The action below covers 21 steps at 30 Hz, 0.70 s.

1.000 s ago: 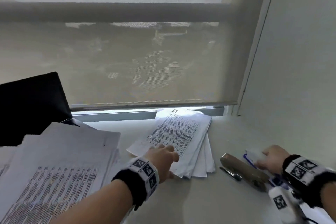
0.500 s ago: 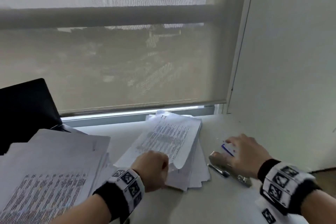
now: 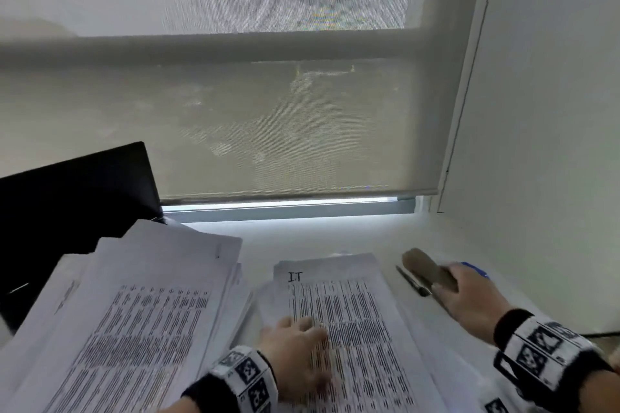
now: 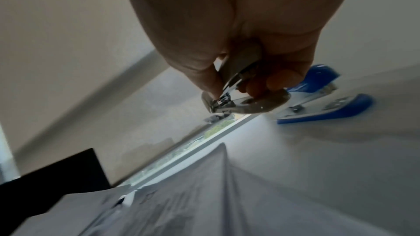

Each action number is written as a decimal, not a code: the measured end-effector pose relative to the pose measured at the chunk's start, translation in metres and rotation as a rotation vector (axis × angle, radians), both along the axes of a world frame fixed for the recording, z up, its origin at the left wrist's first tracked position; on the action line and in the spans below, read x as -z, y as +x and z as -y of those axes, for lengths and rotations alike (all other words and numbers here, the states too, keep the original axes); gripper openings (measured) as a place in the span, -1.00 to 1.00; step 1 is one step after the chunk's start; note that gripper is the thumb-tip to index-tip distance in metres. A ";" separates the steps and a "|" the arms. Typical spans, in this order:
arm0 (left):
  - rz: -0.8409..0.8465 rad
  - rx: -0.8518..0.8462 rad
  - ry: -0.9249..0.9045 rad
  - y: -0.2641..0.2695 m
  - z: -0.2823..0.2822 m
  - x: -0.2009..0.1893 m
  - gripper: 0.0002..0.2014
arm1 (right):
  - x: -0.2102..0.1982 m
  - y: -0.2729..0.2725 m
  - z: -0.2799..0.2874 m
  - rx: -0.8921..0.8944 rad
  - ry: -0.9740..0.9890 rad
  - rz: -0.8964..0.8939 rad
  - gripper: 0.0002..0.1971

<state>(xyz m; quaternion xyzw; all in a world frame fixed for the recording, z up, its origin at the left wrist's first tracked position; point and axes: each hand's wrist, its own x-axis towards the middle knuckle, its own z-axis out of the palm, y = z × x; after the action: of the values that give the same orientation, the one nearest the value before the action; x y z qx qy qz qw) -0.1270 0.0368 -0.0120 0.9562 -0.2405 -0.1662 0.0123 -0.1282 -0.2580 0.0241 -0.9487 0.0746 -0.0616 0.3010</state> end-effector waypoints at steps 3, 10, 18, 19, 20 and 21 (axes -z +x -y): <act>0.027 -0.126 -0.186 0.012 -0.001 -0.005 -0.42 | -0.002 -0.005 -0.022 -0.135 -0.069 -0.092 -0.90; -0.056 -0.528 -0.127 0.083 -0.012 0.005 0.23 | 0.021 -0.011 -0.062 -0.294 -0.153 -0.319 -0.80; -0.042 -0.759 -0.660 0.122 -0.004 -0.010 -0.28 | 0.031 -0.004 -0.056 -0.306 -0.153 -0.220 -0.85; 0.031 -0.737 -0.750 0.122 -0.002 -0.011 -0.58 | 0.033 -0.004 -0.055 -0.301 -0.154 -0.210 -0.85; 0.073 -0.720 -0.860 0.122 -0.001 -0.011 -0.82 | 0.034 -0.003 -0.054 -0.287 -0.148 -0.208 -0.83; 0.079 -0.714 -0.984 0.119 0.002 -0.013 -0.89 | 0.034 -0.003 -0.054 -0.270 -0.140 -0.211 -0.82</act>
<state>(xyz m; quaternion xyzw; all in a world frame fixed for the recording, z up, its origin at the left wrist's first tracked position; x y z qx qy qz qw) -0.0083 0.0353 0.0009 0.8654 0.0460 0.0147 0.4988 -0.1307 -0.2039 -0.0102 -0.9699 -0.0267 0.0739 0.2304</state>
